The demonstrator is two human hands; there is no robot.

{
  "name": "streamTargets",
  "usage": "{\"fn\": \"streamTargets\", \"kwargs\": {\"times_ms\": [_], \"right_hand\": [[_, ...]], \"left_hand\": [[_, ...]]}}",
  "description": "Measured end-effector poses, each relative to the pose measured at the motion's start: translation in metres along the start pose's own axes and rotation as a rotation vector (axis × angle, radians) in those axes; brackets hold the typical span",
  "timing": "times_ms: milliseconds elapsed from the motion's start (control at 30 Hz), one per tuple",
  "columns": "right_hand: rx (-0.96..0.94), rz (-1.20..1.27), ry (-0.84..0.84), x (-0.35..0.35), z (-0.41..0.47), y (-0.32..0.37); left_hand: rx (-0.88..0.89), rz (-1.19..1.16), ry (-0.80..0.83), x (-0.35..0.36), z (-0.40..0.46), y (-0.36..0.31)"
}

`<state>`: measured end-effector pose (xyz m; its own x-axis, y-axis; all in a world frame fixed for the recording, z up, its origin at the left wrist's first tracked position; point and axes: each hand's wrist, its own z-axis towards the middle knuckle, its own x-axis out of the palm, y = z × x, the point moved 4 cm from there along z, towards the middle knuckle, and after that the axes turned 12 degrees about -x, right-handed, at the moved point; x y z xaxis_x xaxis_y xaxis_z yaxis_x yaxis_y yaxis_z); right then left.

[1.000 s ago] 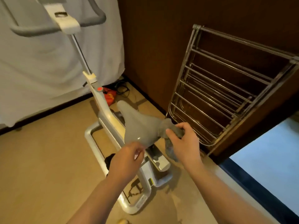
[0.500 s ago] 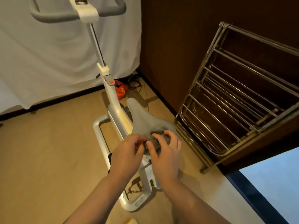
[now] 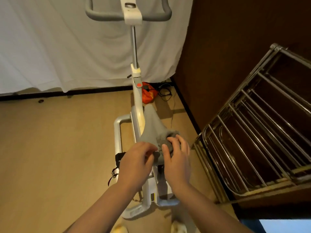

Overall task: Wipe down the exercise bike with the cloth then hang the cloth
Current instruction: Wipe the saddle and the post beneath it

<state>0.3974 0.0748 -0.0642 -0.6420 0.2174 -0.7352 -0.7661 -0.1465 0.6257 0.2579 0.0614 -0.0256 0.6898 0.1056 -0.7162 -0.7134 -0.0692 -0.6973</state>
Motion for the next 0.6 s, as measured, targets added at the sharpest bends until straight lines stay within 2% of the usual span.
{"fn": "streamTargets", "kwargs": {"times_ms": [67, 133, 267, 400, 500, 600], "right_hand": [[-0.114, -0.035, 0.014, -0.002, -0.012, 0.001], [-0.177, -0.009, 0.097, -0.006, -0.003, -0.008], [-0.134, 0.081, 0.148, -0.007, 0.022, -0.021], [-0.356, 0.039, 0.199, -0.012, 0.001, -0.023], [-0.332, 0.098, 0.223, -0.009, 0.028, -0.034], [-0.354, 0.117, 0.204, -0.004, 0.015, -0.033]], "left_hand": [[-0.018, 0.004, -0.036, 0.002, -0.002, -0.005], [-0.039, 0.010, -0.070, 0.005, -0.004, -0.006], [-0.089, 0.040, -0.149, 0.015, -0.007, -0.003], [-0.151, 0.031, -0.231, 0.022, -0.015, -0.002], [-0.175, 0.022, -0.297, 0.028, -0.016, -0.002], [-0.212, -0.031, -0.366, 0.035, -0.018, -0.001]]}}
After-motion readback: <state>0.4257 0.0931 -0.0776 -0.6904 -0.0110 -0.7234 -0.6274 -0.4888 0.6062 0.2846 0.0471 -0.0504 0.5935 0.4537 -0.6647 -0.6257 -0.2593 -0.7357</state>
